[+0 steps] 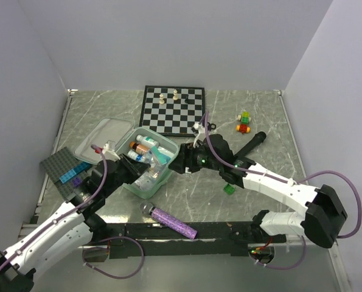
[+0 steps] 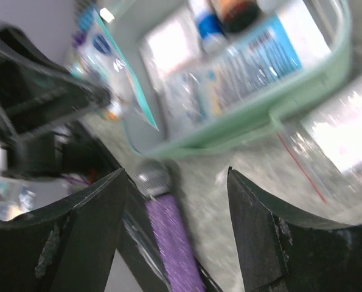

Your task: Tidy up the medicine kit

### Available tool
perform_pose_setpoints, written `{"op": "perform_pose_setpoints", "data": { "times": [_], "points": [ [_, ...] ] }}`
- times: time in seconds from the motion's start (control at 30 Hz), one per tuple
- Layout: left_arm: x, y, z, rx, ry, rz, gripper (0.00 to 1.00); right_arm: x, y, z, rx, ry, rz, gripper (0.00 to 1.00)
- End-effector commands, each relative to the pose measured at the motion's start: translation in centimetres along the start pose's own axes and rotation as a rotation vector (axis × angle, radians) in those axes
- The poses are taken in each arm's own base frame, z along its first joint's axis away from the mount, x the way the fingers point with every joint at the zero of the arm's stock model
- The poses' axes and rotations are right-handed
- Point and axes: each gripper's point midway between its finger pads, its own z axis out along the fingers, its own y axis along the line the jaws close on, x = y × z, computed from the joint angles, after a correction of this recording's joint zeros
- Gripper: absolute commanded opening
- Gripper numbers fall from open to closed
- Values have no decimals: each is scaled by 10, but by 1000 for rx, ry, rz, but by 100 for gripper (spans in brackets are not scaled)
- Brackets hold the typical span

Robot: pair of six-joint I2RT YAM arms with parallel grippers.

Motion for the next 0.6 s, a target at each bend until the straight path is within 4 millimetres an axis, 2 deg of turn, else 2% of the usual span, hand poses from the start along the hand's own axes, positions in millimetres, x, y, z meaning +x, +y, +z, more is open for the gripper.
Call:
{"op": "perform_pose_setpoints", "data": {
  "times": [0.0, 0.1, 0.3, 0.4, 0.57],
  "points": [
    [-26, -45, -11, 211, -114, -157, 1, -46, 47, 8, -183, -145, 74, 73],
    [-34, -58, -17, 290, -147, -170, 1, -49, 57, 18, -235, -134, 108, 75],
    [-33, -66, -21, 341, -145, -174, 1, -59, 69, 31, -273, -130, 119, 77],
    [-31, -67, -21, 353, -135, -178, 1, -71, 75, 30, -295, -176, 111, 76],
    [-30, -63, -22, 344, -133, -186, 1, -79, 84, 22, -340, -227, 86, 76]
  ]
}}
